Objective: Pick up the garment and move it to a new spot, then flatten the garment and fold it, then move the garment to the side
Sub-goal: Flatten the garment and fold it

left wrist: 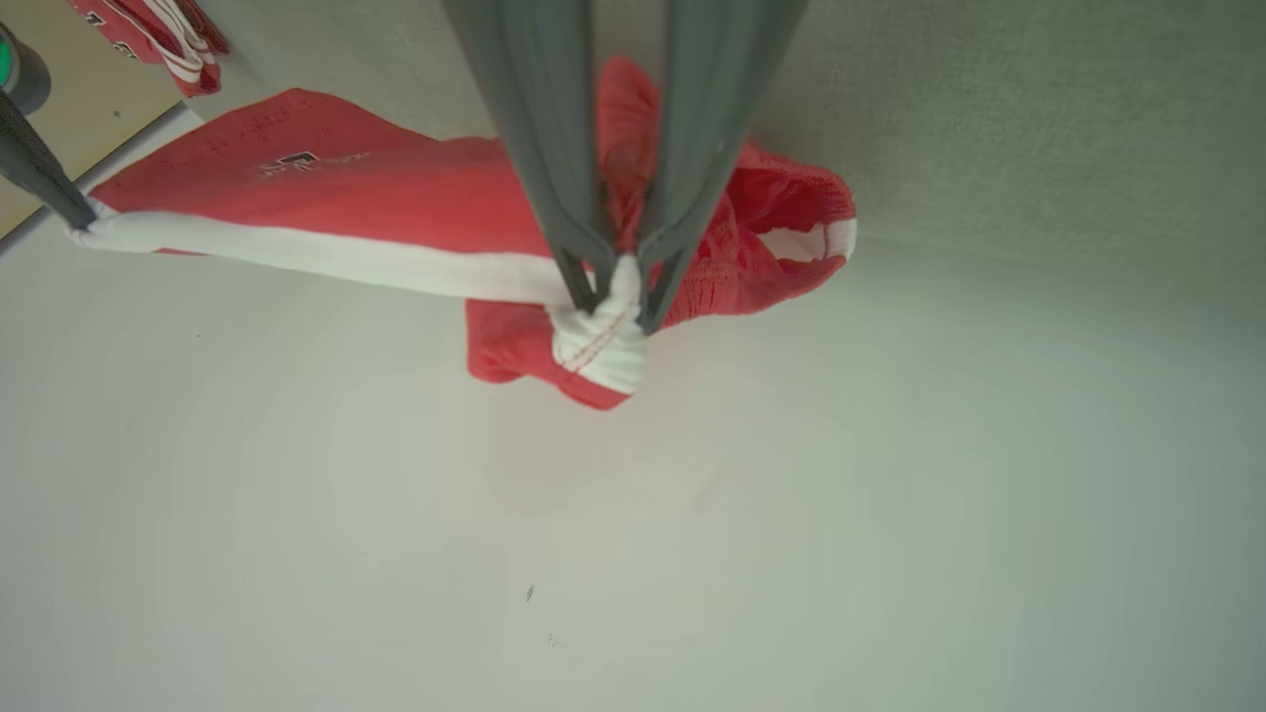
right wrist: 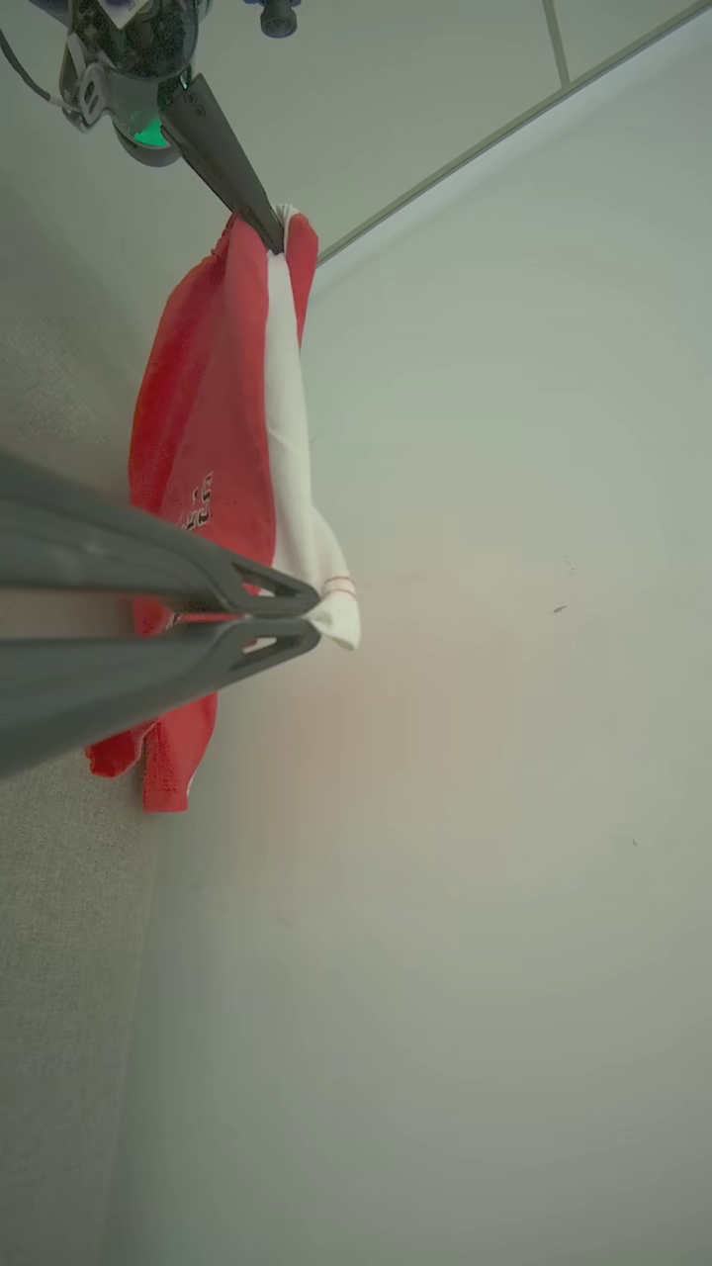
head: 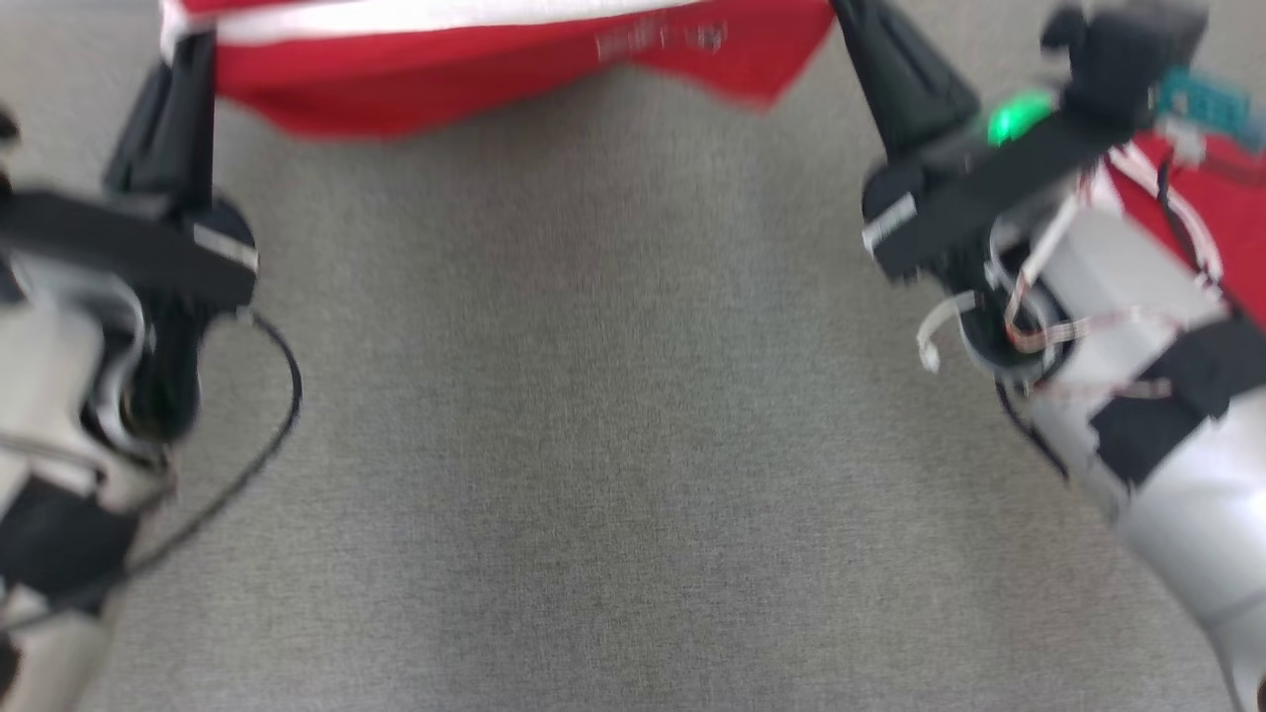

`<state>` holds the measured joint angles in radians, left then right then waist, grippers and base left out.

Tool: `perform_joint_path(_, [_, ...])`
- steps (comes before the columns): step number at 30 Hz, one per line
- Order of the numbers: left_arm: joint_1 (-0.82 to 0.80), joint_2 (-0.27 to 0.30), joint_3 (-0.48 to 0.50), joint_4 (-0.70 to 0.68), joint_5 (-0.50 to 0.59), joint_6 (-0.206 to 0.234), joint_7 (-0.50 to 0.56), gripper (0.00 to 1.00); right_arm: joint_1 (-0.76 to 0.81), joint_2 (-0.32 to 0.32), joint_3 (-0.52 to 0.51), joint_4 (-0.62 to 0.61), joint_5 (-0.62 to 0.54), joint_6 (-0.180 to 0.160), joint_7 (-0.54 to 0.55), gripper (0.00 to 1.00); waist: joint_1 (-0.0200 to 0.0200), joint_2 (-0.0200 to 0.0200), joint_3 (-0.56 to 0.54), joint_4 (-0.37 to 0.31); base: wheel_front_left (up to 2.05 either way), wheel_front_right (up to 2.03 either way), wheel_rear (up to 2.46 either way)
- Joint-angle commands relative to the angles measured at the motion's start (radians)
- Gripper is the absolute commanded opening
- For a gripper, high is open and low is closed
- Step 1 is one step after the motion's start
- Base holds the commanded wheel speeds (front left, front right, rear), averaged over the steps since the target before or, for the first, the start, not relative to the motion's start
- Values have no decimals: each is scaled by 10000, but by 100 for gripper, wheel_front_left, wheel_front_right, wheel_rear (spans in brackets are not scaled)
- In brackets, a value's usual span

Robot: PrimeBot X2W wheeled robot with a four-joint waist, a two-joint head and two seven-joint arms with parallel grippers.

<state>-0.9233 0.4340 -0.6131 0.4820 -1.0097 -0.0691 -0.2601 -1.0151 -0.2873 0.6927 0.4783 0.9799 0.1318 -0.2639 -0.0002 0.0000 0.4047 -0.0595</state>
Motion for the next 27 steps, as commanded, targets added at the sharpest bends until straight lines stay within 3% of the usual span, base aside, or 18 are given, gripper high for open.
perform_joint_path(1, [635,12,278,-371,161,120,-54,0,525,-141,-106,-222,79,-24,-11,0,2,0,-941,19,0,0,0])
perform_joint_path(6, [2783,-325,1258,-1816,852,641,-56,0,2191,-331,-324,-1159,-190,-22,-11,0,2,0,-1569,50,0,0,0])
perform_joint_path(11, [4109,-713,1606,-2554,1415,909,-57,0,3425,-517,-344,-1724,-475,-22,-11,0,2,0,-1937,100,0,0,0])
perform_joint_path(27, [7873,-1907,2914,-3068,2201,998,-59,0,7517,-1113,-1189,-3410,-459,-24,59,0,2,0,-3323,295,0,0,0])
